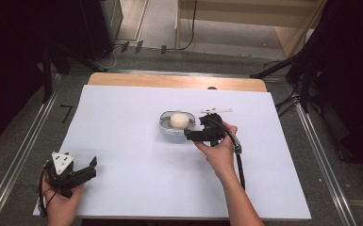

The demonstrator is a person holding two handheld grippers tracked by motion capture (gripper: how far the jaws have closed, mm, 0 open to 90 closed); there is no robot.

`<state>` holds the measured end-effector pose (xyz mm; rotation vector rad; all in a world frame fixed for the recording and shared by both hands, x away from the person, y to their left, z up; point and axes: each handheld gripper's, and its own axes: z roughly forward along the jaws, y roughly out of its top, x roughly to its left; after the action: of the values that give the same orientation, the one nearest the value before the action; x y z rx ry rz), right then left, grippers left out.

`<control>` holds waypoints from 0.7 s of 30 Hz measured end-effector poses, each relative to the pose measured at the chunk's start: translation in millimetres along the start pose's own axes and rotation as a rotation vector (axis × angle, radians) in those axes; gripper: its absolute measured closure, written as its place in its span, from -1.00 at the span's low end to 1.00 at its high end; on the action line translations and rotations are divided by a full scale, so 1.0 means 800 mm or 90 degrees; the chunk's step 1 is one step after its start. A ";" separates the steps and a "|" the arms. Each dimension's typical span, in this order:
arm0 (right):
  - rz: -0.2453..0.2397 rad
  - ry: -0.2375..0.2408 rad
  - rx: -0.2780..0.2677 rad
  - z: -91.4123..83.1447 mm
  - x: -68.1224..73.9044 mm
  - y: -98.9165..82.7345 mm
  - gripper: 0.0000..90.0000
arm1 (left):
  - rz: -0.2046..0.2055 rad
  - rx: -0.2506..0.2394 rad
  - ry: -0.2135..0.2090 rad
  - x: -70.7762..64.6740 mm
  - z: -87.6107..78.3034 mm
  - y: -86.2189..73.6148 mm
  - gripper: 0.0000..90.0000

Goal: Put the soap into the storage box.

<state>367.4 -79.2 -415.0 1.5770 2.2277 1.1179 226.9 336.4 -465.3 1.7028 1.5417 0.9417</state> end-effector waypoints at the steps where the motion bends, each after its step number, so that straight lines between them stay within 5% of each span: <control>1: 0.001 0.003 0.000 -0.001 -0.002 -0.002 -0.65 | 0.000 0.000 0.000 0.000 0.000 0.000 -0.83; 21: -0.001 0.018 -0.020 -0.018 -0.038 -0.042 -0.78 | -0.001 0.001 0.001 0.000 0.000 0.000 -0.83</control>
<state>347.7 -117.2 -435.6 1.5576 2.2176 1.1754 226.6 336.2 -465.1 1.7023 1.5447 0.9426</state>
